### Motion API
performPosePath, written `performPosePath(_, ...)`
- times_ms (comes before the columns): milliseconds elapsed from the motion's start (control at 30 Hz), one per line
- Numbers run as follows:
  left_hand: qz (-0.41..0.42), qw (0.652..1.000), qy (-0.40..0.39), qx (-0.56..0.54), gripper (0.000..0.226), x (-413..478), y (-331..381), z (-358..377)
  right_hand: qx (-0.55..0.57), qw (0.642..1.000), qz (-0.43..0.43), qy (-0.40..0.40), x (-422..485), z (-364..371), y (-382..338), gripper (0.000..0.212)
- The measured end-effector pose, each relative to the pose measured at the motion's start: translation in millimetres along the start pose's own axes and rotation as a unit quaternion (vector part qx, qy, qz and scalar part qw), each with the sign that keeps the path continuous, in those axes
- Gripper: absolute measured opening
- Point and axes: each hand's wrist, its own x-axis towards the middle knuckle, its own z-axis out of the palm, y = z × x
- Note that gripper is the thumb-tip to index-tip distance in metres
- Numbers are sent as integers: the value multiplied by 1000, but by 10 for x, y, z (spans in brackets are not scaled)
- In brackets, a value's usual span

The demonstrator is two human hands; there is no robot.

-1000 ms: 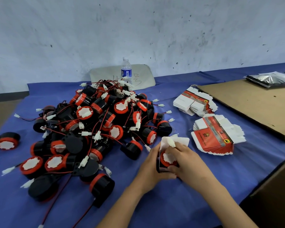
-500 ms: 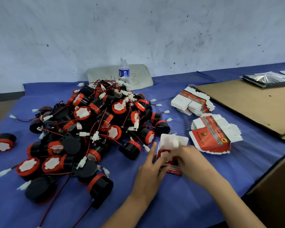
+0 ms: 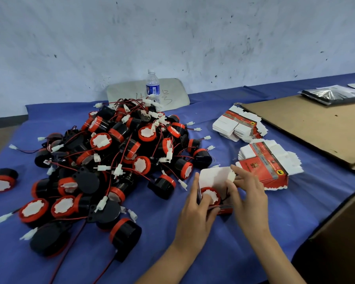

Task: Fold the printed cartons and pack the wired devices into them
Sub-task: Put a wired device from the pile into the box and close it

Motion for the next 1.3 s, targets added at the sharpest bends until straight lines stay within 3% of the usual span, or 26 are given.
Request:
performPosePath(133,-14,1000,-17,-2,17,-5,-14,-1,-41,999,11,28,-157,80,162,29)
performPosePath(267,-22,999,-27,1,16,2,3,-13,-146,985,-76,44,-210,112,240,22)
performPosePath(367,-31,999,-32,3,18,-3,6,-14,-192,979,-56,28,-170,74,220,18)
performPosePath(467,-27,999,-35,5,20,-6,8,-20,-270,958,-23,-92,-72,36,150,11)
performPosePath(567,-16,999,-27,8,26,-9,21,-31,-323,901,42,-285,-31,52,147,36)
performPosePath(667,2,1000,-11,15,34,-18,51,-38,-292,897,79,-323,-71,50,89,45)
performPosePath(800,45,999,-2,30,48,-18,59,-41,-283,894,2,-347,-56,-1,91,42)
performPosePath(867,106,992,15,68,48,-23,44,-17,-296,891,-67,-338,-60,5,45,38)
performPosePath(933,128,988,30,83,48,-27,53,-3,-285,910,-56,-297,-136,4,46,36)
performPosePath(1033,125,987,40,96,49,-49,84,10,-188,960,-19,-209,-311,55,109,18)
performPosePath(1100,122,987,38,96,49,-56,94,12,-140,979,-14,-145,-417,88,149,21)
performPosePath(1167,115,989,29,92,51,-64,98,7,-96,989,-29,-113,-431,59,131,22)
performPosePath(1300,92,992,12,87,52,-81,118,1,-55,995,-50,-64,-417,-34,163,6)
